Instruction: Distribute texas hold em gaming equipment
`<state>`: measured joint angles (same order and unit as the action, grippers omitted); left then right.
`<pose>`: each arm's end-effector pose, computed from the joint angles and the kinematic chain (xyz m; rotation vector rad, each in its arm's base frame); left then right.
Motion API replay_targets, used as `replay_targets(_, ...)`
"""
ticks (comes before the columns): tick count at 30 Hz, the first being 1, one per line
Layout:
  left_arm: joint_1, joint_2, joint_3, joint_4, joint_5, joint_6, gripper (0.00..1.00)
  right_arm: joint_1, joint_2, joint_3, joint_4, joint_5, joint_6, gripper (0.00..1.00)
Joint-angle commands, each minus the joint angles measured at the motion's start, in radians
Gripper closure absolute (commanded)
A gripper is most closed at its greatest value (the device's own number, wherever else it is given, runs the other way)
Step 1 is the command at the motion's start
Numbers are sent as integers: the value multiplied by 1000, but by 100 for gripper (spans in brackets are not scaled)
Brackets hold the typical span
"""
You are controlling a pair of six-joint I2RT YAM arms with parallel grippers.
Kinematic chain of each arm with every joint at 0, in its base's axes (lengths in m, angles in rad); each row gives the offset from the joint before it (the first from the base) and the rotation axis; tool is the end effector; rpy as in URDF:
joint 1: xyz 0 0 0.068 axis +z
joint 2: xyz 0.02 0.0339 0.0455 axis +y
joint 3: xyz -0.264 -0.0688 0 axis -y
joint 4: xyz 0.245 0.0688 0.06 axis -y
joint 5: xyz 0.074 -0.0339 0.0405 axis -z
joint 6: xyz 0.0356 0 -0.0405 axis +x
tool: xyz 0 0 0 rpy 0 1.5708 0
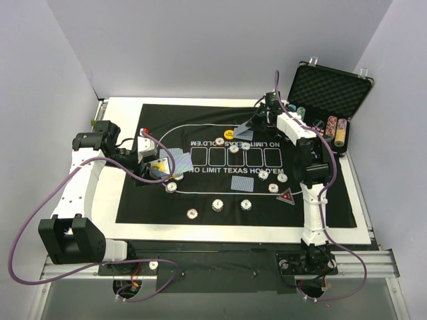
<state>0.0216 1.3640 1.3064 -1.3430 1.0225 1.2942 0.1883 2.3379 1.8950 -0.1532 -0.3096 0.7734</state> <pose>0.2301 -0.0254 0.3265 1.4196 1.7408 -0.8789 0.5280 0.1117 0.1922 0.4737 2.2222 0.8684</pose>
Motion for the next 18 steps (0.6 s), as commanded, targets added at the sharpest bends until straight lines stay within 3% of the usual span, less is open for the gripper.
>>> replay_targets(1, 8, -6, 45, -228, 57, 4, 100, -7, -2, 39, -68, 56, -32, 83)
replay_targets(2, 8, -8, 44, -226, 57, 4, 100, -7, -6, 38, -75, 61, -40, 72)
replay_targets(3, 8, -9, 41, -226, 57, 4, 100, -7, -20, 27, -80, 69, -45, 67)
replay_targets(4, 8, -11, 39, -226, 57, 2, 100, -6, -31, 20, -82, 75, -49, 54)
replay_targets(7, 8, -11, 37, -225, 59, 1, 100, 0, -89, -2, -114, 105, -68, 43)
replay_targets(8, 9, -11, 36, -225, 57, 2, 100, 2, -100, -1, -146, 115, -78, 34)
replay_targets(14, 11, -26, 28, -219, 59, -3, 100, 65, -325, -39, -275, 268, -157, 24)
replay_targets(18, 9, -29, 25, -212, 57, -9, 100, 164, -536, -170, -217, 141, -145, 21)
